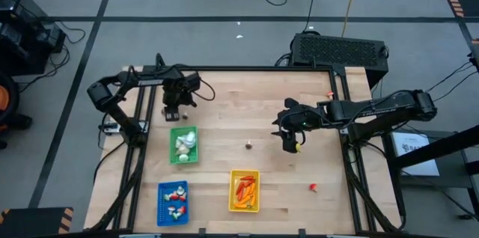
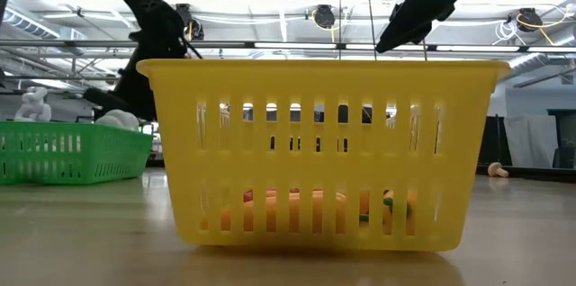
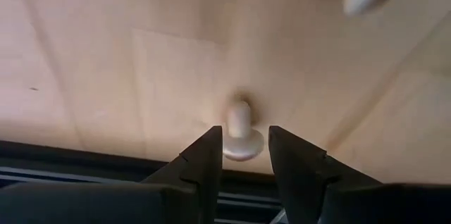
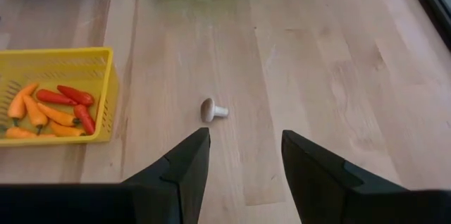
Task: Sort produce into baskets
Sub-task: Put the brown mushroom into the blue basket
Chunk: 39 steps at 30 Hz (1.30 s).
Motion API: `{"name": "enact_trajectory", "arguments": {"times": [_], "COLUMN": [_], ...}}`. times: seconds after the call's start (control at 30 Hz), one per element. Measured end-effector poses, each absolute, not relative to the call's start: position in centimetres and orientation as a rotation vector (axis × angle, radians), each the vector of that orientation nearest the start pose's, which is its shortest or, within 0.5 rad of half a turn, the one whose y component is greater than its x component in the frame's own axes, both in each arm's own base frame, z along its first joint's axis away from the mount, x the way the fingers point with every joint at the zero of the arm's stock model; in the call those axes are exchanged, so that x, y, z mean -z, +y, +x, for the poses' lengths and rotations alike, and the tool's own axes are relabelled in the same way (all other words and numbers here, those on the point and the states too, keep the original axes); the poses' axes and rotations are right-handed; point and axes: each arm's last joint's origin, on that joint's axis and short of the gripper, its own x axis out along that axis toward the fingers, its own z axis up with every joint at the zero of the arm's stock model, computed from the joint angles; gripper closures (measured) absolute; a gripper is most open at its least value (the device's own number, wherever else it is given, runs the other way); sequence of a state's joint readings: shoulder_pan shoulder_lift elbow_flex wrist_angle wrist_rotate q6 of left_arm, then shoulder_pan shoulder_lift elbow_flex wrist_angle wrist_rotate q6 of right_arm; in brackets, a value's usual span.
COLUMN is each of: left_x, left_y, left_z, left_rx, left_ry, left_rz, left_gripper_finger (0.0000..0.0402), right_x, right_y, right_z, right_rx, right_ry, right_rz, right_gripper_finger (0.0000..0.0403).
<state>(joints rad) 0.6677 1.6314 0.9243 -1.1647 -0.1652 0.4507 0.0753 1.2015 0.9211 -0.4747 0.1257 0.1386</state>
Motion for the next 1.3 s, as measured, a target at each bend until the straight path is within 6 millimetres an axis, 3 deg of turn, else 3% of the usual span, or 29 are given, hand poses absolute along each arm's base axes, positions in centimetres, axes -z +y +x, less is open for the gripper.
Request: {"name": "enact_trajectory", "arguments": {"times": [0.27, 0.43, 1.1, 1.3], "left_x": [-14.2, -12.9, -13.0, -12.2], "left_y": [13.8, 13.8, 13.4, 13.0], "left_z": [16.6, 16.3, 15.7, 15.1], "left_rx": [-0.13, -0.21, -0.124, -0.116], "left_ry": [1.973, 1.955, 2.029, 2.039], "left_rz": [-0.163, -0.104, -0.054, -0.057], "left_gripper_finger": [0.0276, 0.0276, 0.0276, 0.0277], "right_x": [-27.3, -27.3, -27.6, -27.6], "right_y": [1.8, 1.8, 1.8, 1.8], "right_z": [24.6, 24.6, 24.9, 24.9], "right_rx": [0.091, 0.091, 0.087, 0.09], "right_ry": [0.746, 0.746, 0.705, 0.705], "right_rz": [0.059, 0.059, 0.061, 0.069], "right_gripper_finger": [0.0234, 0.0234, 0.0234, 0.0234]}}
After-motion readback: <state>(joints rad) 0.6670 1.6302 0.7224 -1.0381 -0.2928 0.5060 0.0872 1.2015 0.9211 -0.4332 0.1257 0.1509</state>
